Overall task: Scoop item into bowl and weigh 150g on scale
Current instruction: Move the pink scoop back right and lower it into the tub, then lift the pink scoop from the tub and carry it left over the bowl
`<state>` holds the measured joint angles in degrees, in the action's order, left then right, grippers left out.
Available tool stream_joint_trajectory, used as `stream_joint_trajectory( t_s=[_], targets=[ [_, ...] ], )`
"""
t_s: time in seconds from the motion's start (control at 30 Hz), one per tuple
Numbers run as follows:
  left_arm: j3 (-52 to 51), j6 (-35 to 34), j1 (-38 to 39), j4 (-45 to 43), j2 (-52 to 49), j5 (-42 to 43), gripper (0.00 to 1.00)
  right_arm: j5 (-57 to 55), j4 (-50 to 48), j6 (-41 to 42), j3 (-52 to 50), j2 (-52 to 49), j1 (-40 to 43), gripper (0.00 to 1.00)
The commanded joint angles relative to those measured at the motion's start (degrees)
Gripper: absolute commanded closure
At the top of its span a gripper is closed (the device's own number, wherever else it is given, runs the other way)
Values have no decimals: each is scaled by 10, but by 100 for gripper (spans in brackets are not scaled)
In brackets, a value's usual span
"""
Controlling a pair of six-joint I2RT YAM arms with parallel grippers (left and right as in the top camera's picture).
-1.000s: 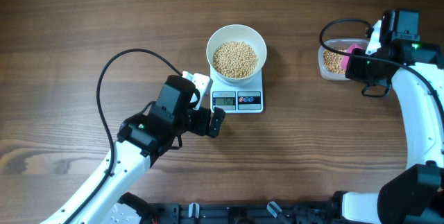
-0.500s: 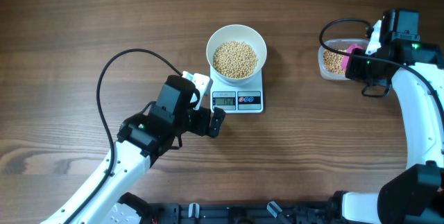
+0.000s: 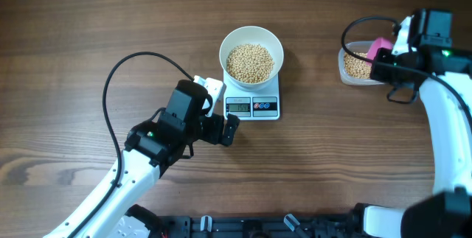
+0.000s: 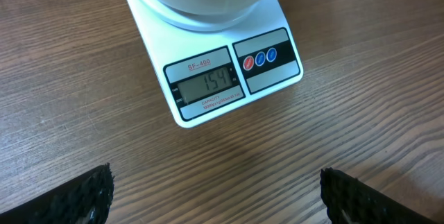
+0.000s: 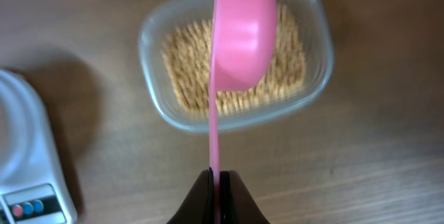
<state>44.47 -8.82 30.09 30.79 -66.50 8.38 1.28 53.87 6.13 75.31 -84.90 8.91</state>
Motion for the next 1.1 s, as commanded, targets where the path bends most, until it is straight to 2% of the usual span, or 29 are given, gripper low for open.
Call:
stream_joint_trajectory(
  t_s=[0.0,0.27,1.07],
  targets=[
    [12,7,3,-1,-3,-3,0,48,-34,-63,16,74,2,96],
    [12,7,3,-1,-3,-3,0,197,-75,-75,16,114,2,96],
    [12,7,3,-1,-3,-3,0,198,-69,-75,16,113,2,96]
  ],
)
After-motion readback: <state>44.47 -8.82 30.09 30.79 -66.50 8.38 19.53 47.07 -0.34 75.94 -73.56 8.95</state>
